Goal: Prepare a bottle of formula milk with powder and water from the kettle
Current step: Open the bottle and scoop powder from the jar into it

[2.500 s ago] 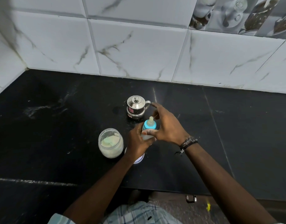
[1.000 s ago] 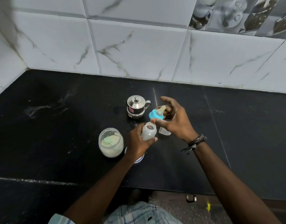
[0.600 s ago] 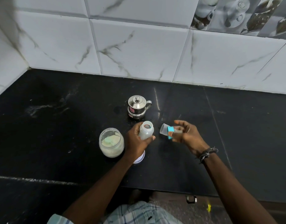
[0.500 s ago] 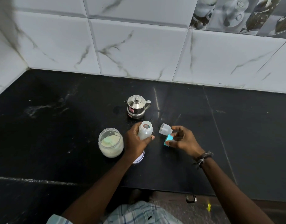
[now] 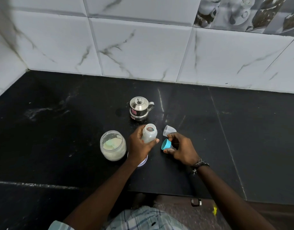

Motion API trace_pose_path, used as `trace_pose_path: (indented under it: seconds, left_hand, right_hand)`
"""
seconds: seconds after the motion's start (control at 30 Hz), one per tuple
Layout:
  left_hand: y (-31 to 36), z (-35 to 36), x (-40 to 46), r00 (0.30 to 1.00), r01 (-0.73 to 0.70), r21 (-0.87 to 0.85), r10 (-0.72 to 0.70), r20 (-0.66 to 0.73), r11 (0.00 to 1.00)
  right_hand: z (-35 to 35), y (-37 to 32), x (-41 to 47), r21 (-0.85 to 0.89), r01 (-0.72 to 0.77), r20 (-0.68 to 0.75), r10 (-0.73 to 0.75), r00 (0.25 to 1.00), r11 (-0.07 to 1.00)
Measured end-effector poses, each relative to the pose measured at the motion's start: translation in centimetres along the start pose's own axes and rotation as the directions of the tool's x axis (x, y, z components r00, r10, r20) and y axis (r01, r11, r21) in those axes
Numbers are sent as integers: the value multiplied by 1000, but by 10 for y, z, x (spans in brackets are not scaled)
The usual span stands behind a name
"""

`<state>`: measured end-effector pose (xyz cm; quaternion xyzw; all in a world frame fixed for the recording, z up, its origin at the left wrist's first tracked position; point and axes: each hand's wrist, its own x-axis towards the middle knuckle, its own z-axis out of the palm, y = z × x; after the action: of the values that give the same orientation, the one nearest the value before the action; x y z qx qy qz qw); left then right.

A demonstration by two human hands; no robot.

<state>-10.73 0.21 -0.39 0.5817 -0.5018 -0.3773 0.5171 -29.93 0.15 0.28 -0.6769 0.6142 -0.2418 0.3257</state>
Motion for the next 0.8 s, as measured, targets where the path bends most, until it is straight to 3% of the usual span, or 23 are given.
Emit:
trace_pose_path:
  seconds: [0.47,0.6,0.8]
  left_hand:
    - [9,-3,-2,1000,-1,20,0,9,1000]
    - [11,-4,-2,1000,0,7,0,6,1000]
    - [25,-5,-1,998,-62,-16,62,-26,998]
  right_hand:
    - [-20,-12,1,-253,-2,54,16,998,967]
    - [-27,-19,-1,-256,-2,-73,-17,997,967]
    - [-35,-38,5,-83,129,-341,-150,928,988]
